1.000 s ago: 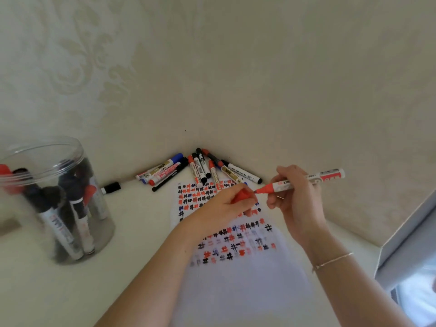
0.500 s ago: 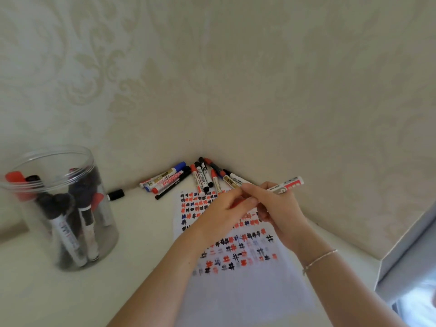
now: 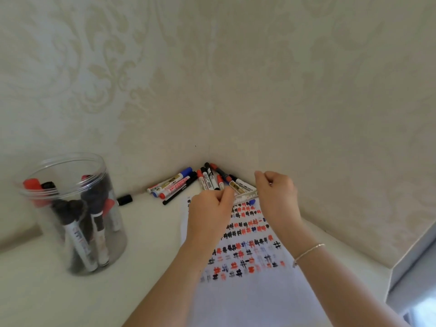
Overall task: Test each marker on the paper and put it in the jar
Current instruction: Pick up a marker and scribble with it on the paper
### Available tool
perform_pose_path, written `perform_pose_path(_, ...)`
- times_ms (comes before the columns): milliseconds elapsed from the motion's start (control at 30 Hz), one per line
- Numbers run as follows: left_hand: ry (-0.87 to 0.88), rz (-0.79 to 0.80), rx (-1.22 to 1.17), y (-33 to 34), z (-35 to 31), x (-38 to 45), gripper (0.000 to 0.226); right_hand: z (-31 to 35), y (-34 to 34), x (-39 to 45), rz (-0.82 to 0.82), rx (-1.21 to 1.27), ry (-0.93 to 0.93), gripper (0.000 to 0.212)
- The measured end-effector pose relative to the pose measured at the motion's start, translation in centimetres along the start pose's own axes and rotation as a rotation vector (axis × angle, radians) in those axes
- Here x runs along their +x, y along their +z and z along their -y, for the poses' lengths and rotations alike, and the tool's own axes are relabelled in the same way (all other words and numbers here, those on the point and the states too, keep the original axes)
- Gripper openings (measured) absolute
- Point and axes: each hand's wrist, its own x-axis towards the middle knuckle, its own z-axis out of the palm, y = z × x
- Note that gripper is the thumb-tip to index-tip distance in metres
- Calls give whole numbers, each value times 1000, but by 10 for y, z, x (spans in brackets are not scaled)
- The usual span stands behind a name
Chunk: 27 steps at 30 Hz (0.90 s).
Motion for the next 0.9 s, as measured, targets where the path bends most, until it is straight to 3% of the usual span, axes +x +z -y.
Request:
perform_pose_path(100,111,-58,76,-9,-11,1,48,6,-2,2,50,165,110,40)
perform_pose_path(167,192,-135,84,-24,-28,5,26,9,2,1,132,495,261,40)
perform_pose_path(300,173,-311,-337,-71,-68,15,23,26,30,-7,213,1035,441,32)
perform_pose_path(400,297,-348,-374,-104,-74,18,14,48,55,-14,378,1102,466,35)
perform_pose_path(500,414,-485,-251,-135,-70,21,11,71,75,-22,651,823,338,33)
perform_pose_path(567,477,-639,-155,-158,-66,21,8,81,92,-23,717,586,198,33)
perform_pose_path(667,521,-818,-51,-192,-62,21,7,82,124,-14,595,136,-82,11)
perform_pose_path(767,554,-920,25,-218,-52,23,11,62,153,2,538,-468,-371,41)
perform_pose_path(900,521,-886,211,-227,-35,27,17,30,180,13,606,-856,-390,52)
